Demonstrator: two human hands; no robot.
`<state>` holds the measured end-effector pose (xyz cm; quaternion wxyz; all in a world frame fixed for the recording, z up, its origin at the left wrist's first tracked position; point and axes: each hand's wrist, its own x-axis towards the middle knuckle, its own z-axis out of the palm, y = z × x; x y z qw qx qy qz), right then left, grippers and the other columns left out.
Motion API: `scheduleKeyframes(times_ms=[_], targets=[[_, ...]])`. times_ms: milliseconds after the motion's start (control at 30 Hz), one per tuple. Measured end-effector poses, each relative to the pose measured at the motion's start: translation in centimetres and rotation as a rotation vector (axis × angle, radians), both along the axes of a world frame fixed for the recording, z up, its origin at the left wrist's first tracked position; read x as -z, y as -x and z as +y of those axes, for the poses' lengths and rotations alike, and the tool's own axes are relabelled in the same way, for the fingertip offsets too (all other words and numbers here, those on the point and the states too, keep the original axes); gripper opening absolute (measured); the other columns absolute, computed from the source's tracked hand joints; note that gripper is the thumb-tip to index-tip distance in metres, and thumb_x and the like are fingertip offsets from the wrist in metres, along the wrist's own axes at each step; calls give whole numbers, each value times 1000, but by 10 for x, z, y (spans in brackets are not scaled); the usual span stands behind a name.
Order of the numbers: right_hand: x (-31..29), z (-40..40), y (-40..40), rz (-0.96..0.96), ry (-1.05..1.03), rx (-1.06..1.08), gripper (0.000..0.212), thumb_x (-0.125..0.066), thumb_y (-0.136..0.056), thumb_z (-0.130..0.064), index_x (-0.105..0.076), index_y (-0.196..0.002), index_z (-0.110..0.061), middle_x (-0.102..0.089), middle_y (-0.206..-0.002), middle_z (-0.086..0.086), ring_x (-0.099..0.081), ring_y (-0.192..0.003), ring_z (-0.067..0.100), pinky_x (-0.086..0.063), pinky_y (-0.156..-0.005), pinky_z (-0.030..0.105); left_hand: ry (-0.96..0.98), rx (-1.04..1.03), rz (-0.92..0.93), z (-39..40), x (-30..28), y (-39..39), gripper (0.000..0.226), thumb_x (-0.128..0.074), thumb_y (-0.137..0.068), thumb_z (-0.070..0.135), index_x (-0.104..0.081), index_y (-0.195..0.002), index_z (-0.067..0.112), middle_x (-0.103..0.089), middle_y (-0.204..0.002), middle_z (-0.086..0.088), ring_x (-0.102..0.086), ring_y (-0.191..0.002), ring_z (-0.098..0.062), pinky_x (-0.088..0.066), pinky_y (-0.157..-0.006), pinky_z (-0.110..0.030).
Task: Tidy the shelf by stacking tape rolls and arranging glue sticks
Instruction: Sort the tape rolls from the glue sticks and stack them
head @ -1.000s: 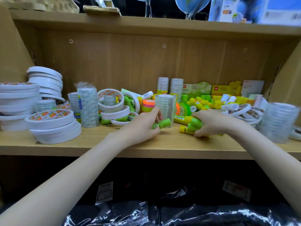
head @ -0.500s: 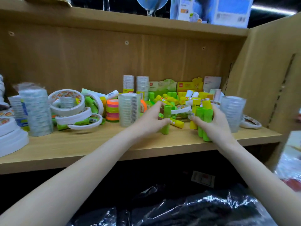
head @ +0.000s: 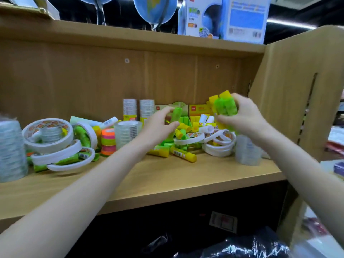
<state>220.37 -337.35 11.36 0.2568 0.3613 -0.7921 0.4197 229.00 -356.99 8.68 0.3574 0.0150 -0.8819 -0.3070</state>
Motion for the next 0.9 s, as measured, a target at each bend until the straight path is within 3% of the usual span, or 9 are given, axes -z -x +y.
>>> scheduleKeyframes(times_ms=[67,200,300,400,567,667,733,833,900], targets=[[-30,2,24,25,-107,86,26,-74,-73,-15,-58,-92,-12,-59,-87,7,-54,-83,21,-40,-71,30,35,-2,-26,3,-12,21,41,-63,-87,17,-53,-126,12,-60,-108,-7,-58,-99,-21,-47,-90,-33],[-55,8,83,-43,-330,257,36,-72,-75,-14,-58,-107,-6,-59,-100,11,-56,-97,31,-42,-75,33,179,-2,-91,20,-33,67,36,-61,-87,22,-57,-123,21,-57,-95,-2,-51,-85,-15,-40,-75,-25],[-48,9,125,-149,-428,248,36,-75,-73,-15,-58,-103,-9,-60,-101,12,-55,-91,28,-43,-75,32,233,43,-161,33,-45,105,37,-58,-89,21,-55,-126,20,-62,-101,-15,-55,-93,-27,-35,-72,-28],[-37,7,161,-215,-413,218,34,-76,-73,-16,-57,-101,-13,-60,-100,10,-55,-88,24,-42,-72,29,336,77,-229,44,-54,142,39,-56,-90,19,-52,-129,19,-61,-117,-16,-54,-110,-28,-35,-80,-27],[-9,4,201,-215,-387,215,29,-72,-79,-25,-55,-97,-10,-57,-99,8,-54,-93,23,-36,-71,25,457,54,-299,48,-57,189,41,-56,-90,21,-51,-131,23,-59,-121,-14,-53,-110,-28,-36,-82,-26],[3,5,210,-131,-568,217,46,-67,-83,-32,-50,-116,-5,-57,-106,6,-54,-102,25,-38,-76,30,485,42,-336,46,-55,208,42,-54,-91,23,-49,-132,28,-55,-128,-9,-48,-119,-29,-40,-97,-37],[6,9,211,27,-695,273,48,-65,-84,-33,-50,-118,-4,-56,-110,12,-53,-103,30,-40,-80,33,533,35,-341,49,-55,217,42,-52,-92,22,-49,-132,33,-50,-134,-5,-41,-126,-31,-36,-102,-44],[8,18,208,280,-845,429,33,-55,-91,-25,-48,-117,-5,-48,-112,15,-50,-105,33,-40,-77,36,657,11,-359,60,-56,223,39,-48,-95,23,-47,-130,40,-43,-135,-5,-28,-128,-35,-30,-100,-47],[11,24,206,311,-887,467,23,-55,-90,-15,-49,-111,-7,-51,-108,13,-56,-100,34,-41,-71,35,743,31,-377,65,-56,226,41,-46,-96,18,-47,-132,37,-39,-133,-9,-25,-127,-37,-28,-102,-47]])
